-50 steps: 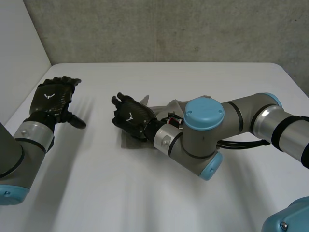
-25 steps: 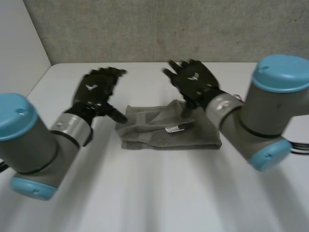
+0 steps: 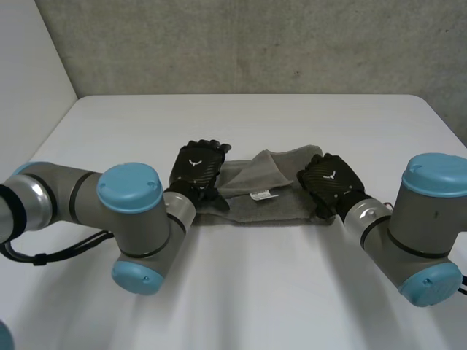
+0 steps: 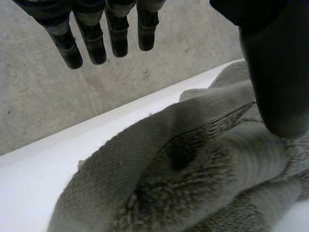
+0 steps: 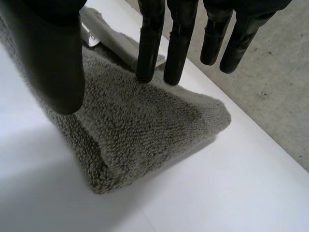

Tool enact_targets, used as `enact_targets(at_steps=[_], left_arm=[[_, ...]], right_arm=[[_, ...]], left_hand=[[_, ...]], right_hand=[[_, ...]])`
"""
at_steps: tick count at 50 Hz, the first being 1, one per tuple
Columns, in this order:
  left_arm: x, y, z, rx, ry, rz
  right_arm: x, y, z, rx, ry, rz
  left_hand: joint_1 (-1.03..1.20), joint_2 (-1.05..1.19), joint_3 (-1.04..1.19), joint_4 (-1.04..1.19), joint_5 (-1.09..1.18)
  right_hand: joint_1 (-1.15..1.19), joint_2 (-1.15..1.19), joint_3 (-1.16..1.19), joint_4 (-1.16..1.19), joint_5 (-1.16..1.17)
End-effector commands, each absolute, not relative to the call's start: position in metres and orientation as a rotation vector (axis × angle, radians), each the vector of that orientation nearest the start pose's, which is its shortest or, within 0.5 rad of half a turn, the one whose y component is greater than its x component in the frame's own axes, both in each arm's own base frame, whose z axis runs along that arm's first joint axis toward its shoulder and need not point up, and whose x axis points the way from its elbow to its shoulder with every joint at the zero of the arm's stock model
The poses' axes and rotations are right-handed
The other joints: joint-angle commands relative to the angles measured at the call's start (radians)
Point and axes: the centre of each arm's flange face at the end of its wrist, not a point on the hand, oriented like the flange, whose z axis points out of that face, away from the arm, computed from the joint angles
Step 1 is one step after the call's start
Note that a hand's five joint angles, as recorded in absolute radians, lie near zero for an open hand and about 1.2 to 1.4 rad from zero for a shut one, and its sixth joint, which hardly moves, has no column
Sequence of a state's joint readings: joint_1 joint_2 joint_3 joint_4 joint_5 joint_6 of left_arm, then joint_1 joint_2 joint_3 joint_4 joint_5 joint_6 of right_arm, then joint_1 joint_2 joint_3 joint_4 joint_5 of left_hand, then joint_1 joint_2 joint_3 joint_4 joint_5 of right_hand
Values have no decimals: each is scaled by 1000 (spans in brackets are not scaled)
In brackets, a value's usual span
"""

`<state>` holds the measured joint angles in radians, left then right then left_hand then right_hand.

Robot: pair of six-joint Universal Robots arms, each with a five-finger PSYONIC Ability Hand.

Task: Fold the towel.

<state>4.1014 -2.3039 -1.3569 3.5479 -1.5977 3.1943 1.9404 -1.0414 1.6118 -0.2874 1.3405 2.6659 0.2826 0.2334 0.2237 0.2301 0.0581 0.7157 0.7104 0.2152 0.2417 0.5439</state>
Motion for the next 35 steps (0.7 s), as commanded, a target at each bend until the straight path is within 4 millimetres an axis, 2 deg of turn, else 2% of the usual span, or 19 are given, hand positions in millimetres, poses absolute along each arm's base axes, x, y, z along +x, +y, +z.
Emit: enact_targets(at_steps=[1, 5, 7, 13, 21, 28, 35], left_arm=[[-353, -289, 128, 845, 2431, -2313], [-348, -299, 128, 807, 2374, -2339], [-337, -313, 125, 729, 2334, -2330], [-320, -330, 124, 637, 2299, -2290], [-277, -363, 132, 456, 2244, -2233], [-272, -365, 126, 449, 2256, -2207], [-276, -359, 120, 475, 2279, -2189]], right_arm=[[275, -287, 128, -1184, 2116, -1795], [276, -289, 117, -1203, 2127, -1782], [277, -289, 115, -1208, 2128, -1773], [277, -290, 113, -1215, 2128, -1770], [277, -289, 112, -1263, 2125, -1778], [277, -287, 110, -1290, 2130, -1769], [276, -287, 110, -1292, 2135, -1764]], left_hand=[[-43, 7, -49, -56, 7], [-43, 7, -49, -56, 7], [-43, 7, -49, -56, 7], [-43, 7, -49, -56, 7], [-43, 7, -49, -56, 7], [-43, 7, -49, -56, 7], [-43, 7, -49, -56, 7]], right_hand=[[334, 339, -41, -67, 331], [628, 633, -41, -67, 625], [680, 685, -41, -67, 677], [681, 686, -41, -67, 678], [681, 686, -41, -67, 678], [681, 686, -41, -67, 678], [681, 686, -41, -67, 678]])
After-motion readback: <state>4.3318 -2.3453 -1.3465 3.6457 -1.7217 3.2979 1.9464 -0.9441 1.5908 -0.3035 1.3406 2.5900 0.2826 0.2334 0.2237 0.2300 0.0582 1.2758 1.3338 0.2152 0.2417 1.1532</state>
